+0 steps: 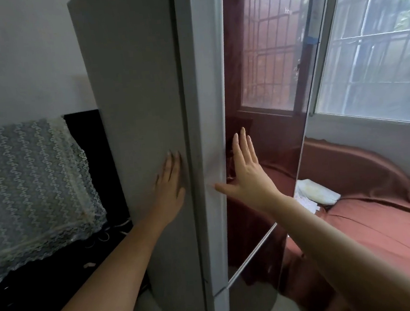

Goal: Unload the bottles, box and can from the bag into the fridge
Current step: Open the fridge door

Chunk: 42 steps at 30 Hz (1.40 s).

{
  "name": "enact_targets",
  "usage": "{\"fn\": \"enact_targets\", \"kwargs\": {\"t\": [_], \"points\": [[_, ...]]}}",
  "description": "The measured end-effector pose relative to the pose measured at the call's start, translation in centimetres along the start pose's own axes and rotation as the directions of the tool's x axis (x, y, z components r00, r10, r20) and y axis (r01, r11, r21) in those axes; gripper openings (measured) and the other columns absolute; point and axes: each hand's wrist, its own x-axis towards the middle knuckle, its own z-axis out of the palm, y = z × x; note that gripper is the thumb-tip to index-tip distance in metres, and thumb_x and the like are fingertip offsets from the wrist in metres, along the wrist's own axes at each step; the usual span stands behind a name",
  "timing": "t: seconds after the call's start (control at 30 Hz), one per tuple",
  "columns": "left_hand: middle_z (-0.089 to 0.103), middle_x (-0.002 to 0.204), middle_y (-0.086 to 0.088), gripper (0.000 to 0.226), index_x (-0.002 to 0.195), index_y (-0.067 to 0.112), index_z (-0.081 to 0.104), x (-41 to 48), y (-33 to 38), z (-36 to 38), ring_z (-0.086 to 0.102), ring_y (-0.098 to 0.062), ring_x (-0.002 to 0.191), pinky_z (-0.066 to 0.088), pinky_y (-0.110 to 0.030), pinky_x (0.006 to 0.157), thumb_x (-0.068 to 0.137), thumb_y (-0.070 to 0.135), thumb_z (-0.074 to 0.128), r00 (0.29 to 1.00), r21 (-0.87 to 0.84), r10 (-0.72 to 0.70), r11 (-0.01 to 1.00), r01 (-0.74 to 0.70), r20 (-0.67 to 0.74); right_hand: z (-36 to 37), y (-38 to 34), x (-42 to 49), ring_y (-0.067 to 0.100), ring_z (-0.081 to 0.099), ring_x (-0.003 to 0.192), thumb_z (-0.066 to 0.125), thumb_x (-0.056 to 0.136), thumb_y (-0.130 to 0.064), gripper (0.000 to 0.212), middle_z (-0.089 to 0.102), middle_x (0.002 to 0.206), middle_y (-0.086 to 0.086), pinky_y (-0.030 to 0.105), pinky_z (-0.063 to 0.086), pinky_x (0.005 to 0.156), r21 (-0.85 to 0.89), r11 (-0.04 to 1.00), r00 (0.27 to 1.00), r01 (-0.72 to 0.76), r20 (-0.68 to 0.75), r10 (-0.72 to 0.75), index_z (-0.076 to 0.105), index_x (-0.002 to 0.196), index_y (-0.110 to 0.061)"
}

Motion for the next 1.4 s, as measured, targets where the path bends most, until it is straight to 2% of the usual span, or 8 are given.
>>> {"fn": "enact_targets", "kwargs": {"t": [0.13,0.27,0.4,0.63,0.9,1.03,1.23,1.4], "points": [[-0.012,0.155,-0.005,0.09,0.136,0.019,-0.021,0.1,-0.1,0.5,-0.002,-0.02,0.144,0.016,-0.05,0.116,0.084,0.004,0.052,1.0,0.05,-0.004,0.999,0.005,-0.015,0.8,-1.8,0.2,0.03,-0.028,0.137,0.06,0.068,-0.064,0.125,-0.029,0.149,0.017,0.042,-0.006,0.117,-0.017,0.998,0.998,-0.054,-0.043,0.053,-0.024,0.138,-0.001],[-0.014,0.155,-0.005,0.093,0.134,0.021,-0.022,0.1,-0.1,0.7,-0.005,-0.018,0.143,0.014,-0.048,0.117,0.083,0.002,0.054,1.0,0.038,-0.015,0.999,0.015,-0.01,1.9,-2.9,0.6,0.033,-0.026,0.138,0.063,0.066,-0.064,0.13,-0.026,0.149,0.023,0.042,-0.008,0.117,-0.012,0.992,0.985,-0.124,-0.119,0.122,-0.022,0.137,0.004],[-0.016,0.152,0.003,0.094,0.134,0.025,-0.021,0.1,-0.3,0.3,-0.001,-0.019,0.144,0.019,-0.05,0.115,0.081,-0.003,0.051,1.0,0.014,-0.005,1.0,0.005,-0.002,2.4,-3.7,1.0,0.031,-0.026,0.138,0.066,0.068,-0.059,0.128,-0.027,0.149,0.02,0.033,-0.011,0.112,0.039,0.983,0.969,-0.178,-0.166,0.182,-0.023,0.137,0.003],[-0.013,0.155,0.001,0.095,0.135,0.025,-0.022,0.1,-0.3,-0.5,0.006,-0.021,0.144,0.02,-0.053,0.113,0.082,-0.001,0.053,0.999,0.067,-0.03,0.997,0.027,0.046,2.4,-4.2,0.9,0.03,-0.024,0.139,0.067,0.07,-0.05,0.124,-0.026,0.15,0.019,0.031,-0.008,0.111,0.058,0.979,0.963,-0.197,-0.176,0.204,-0.022,0.137,0.003],[-0.022,0.153,0.004,0.103,0.133,0.027,-0.027,0.2,-0.4,-1.1,0.01,-0.028,0.143,0.018,-0.054,0.113,0.081,0.003,0.058,0.989,0.11,-0.054,0.993,0.039,0.139,2.4,-4.8,0.9,0.032,-0.021,0.14,0.068,0.072,-0.042,0.119,-0.022,0.151,0.021,0.031,-0.005,0.113,0.083,0.975,0.957,-0.206,-0.19,0.219,-0.019,0.138,0.004],[-0.025,0.152,0.004,0.102,0.137,0.025,-0.025,0.3,-0.3,-1.3,0.005,-0.026,0.143,0.015,-0.053,0.115,0.082,0.006,0.058,0.983,0.144,-0.083,0.988,0.059,0.164,2.5,-5.0,0.9,0.032,-0.021,0.14,0.069,0.072,-0.037,0.117,-0.023,0.151,0.02,0.032,-0.005,0.114,0.107,0.974,0.956,-0.201,-0.194,0.219,-0.019,0.138,0.004],[-0.033,0.14,0.013,0.104,0.127,0.026,-0.032,0.2,-0.5,-1.3,0.001,-0.024,0.144,0.017,-0.054,0.114,0.082,0.006,0.059,0.987,0.171,-0.065,0.984,0.039,0.146,1.9,-4.0,-0.6,0.028,-0.022,0.14,0.07,0.07,-0.034,0.119,-0.023,0.152,0.016,0.034,-0.005,0.116,0.14,0.975,0.956,-0.173,-0.214,0.2,-0.02,0.139,0.001],[-0.023,0.152,0.003,0.1,0.129,0.028,-0.03,-0.4,0.0,-1.1,-0.006,-0.021,0.144,0.009,-0.054,0.115,0.083,-0.001,0.054,0.994,0.116,-0.052,0.992,0.041,0.094,-0.3,-2.4,-3.3,0.024,-0.019,0.142,0.072,0.069,-0.028,0.118,-0.021,0.153,0.012,0.027,-0.006,0.114,0.155,0.976,0.961,-0.151,-0.209,0.182,-0.018,0.14,-0.002]]}}
